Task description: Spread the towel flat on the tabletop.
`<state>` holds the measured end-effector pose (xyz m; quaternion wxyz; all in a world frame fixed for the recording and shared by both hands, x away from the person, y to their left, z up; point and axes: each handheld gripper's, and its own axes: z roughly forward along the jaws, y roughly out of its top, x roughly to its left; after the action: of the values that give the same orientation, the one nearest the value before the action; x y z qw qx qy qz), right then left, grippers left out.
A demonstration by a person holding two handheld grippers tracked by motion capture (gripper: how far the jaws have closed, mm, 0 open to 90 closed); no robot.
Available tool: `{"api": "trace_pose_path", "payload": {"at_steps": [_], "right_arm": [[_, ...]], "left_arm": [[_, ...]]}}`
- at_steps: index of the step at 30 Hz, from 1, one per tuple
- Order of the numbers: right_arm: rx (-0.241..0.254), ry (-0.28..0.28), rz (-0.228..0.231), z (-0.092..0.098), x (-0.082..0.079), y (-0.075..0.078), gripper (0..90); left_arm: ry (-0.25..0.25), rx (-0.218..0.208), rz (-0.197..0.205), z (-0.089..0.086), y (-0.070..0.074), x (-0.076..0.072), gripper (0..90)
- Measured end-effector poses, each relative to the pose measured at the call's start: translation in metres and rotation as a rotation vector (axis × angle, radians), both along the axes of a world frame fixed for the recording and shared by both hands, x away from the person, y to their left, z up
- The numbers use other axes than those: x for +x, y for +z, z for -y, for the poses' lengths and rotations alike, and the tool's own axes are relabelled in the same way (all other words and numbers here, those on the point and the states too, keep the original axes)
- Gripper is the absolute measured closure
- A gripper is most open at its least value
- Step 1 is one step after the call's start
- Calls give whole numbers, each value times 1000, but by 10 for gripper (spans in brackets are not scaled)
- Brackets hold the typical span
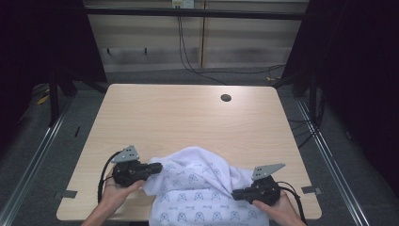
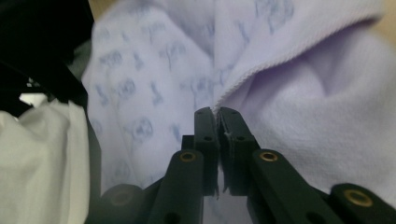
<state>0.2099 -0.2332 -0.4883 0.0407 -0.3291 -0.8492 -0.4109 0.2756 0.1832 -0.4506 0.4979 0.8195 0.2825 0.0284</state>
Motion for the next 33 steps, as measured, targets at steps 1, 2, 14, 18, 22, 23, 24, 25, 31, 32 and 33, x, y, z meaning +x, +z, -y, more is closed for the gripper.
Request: {"api": "trace_pose_path", "payload": {"at_steps": [1, 2, 14, 18, 22, 23, 24, 25, 31, 32, 33], "right_arm": [[0, 0, 0, 0, 0, 0, 834], [-5, -8, -11, 1, 0, -1, 812], [66, -177, 111, 19, 43, 26, 658], [50, -203, 103, 7, 78, 17, 643], [32, -185, 79, -16, 107, 8, 617], [32, -185, 79, -16, 107, 8, 617], [34, -183, 76, -20, 111, 7, 612], [37, -181, 68, -25, 116, 5, 602], [43, -163, 37, -38, 124, -2, 557], [30, -158, 27, -39, 125, -5, 553], [14, -156, 20, -40, 125, -8, 552]], "left_arm": [[0, 0, 0, 0, 0, 0, 841], [-27, -8, 1, 10, 2, -1, 841], [-154, -48, -123, 44, -10, -3, 679], [-49, -112, -120, 2, -1, 9, 638], [65, -79, -142, -32, -15, 17, 633], [86, -54, -164, -37, -22, 19, 633], [100, -41, -191, -41, -29, 20, 614], [99, -28, -204, -41, -32, 19, 583], [30, 44, -260, -27, -44, 11, 471], [24, 60, -269, -24, -46, 10, 464], [20, 82, -277, -20, -47, 9, 472]]}}
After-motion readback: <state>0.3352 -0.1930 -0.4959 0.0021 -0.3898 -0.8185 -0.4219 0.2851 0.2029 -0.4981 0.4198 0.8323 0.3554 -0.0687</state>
